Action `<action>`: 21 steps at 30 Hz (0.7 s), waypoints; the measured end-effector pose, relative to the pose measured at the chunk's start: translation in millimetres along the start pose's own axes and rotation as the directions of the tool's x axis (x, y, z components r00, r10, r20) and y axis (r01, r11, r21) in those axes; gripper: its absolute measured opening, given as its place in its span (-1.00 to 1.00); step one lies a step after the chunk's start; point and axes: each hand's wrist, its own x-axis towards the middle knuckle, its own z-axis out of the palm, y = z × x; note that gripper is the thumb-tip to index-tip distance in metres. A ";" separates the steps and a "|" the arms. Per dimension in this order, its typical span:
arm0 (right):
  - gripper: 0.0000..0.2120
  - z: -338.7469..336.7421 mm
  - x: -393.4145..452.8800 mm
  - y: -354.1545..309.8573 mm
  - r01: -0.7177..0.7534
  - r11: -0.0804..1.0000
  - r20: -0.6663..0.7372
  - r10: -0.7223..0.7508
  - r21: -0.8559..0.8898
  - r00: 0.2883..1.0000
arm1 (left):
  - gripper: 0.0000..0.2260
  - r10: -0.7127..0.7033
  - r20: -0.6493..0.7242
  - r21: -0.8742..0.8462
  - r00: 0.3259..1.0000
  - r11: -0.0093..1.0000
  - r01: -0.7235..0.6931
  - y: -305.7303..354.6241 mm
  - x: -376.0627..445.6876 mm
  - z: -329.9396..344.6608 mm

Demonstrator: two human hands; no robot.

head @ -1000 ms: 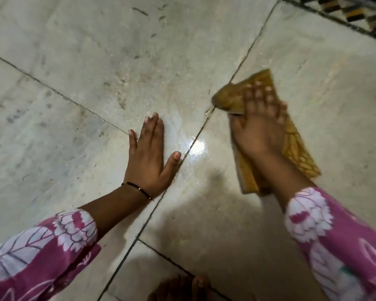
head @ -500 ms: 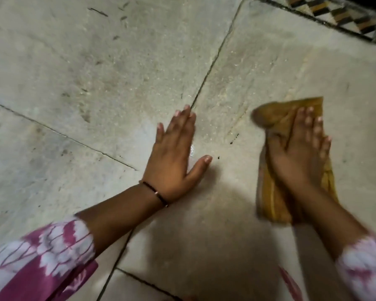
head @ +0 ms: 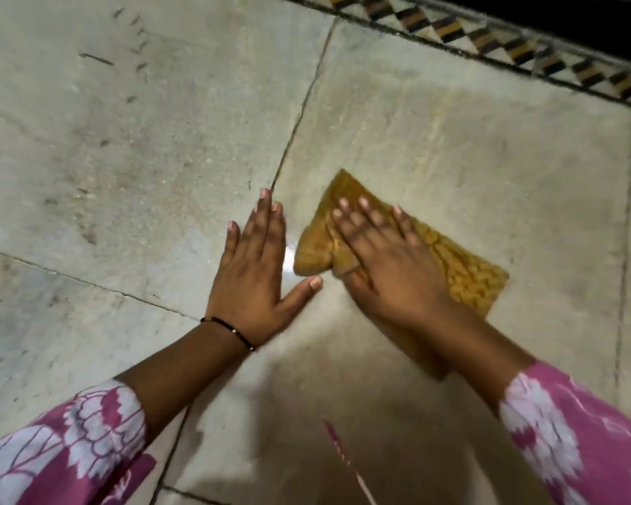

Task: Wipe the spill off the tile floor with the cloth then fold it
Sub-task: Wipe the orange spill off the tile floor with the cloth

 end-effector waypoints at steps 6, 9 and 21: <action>-0.39 23.4 -167.9 44.2 -0.396 0.913 -0.006 0.399 0.102 0.917 | -0.17 0.093 0.056 0.080 0.994 0.992 -0.097 6.9 -4.8 -2.8; -0.33 16.5 -189.5 90.2 -0.673 0.714 -0.073 0.695 0.193 0.715 | -0.16 0.154 0.102 0.129 0.983 0.977 -0.167 13.9 -7.3 -0.9; -0.42 21.2 -108.8 26.3 -0.328 0.940 -0.080 0.336 0.098 0.939 | -0.25 0.398 0.159 0.035 0.903 0.912 -0.408 71.4 18.9 23.3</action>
